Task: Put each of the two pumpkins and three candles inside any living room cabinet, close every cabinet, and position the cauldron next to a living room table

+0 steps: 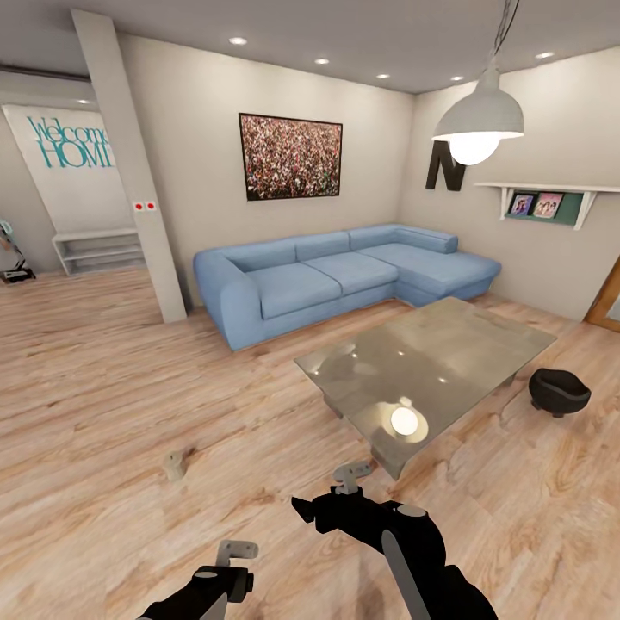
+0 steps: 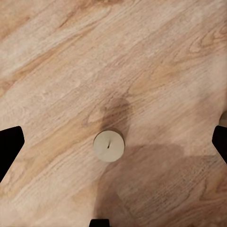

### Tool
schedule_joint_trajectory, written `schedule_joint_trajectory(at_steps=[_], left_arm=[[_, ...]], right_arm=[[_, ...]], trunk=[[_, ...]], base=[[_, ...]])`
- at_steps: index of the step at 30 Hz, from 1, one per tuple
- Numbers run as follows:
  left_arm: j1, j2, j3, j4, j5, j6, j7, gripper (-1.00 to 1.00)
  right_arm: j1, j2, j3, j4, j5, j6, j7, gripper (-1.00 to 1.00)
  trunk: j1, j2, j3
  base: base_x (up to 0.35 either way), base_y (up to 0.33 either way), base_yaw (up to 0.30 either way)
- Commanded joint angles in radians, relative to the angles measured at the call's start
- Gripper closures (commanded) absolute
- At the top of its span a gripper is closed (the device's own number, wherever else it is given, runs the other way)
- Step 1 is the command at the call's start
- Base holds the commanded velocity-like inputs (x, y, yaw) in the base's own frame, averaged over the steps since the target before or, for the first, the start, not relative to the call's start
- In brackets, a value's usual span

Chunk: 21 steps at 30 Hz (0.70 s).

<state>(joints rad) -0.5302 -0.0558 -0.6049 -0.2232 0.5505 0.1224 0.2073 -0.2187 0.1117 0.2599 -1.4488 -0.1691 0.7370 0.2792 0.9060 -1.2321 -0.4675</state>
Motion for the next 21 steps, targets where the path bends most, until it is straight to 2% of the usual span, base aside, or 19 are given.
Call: schedule_joint_trajectory(at_steps=[1,21], left_arm=[[-0.001,0.001,-0.008,-0.002,0.007,0.005,0.007,-1.0],[-0.001,0.001,-0.012,-0.002,0.003,0.003,0.006,-1.0]], right_arm=[[-0.001,0.0,-0.001,-0.001,-0.004,0.005,0.0,-1.0],[-0.001,0.0,-0.001,-0.001,-0.005,0.005,0.0,-1.0]], trunk=[[0.004,-0.008,-0.004],[0.081,-0.148,-0.067]], base=[[0.0,0.0,0.0],[0.0,0.0,0.0]])
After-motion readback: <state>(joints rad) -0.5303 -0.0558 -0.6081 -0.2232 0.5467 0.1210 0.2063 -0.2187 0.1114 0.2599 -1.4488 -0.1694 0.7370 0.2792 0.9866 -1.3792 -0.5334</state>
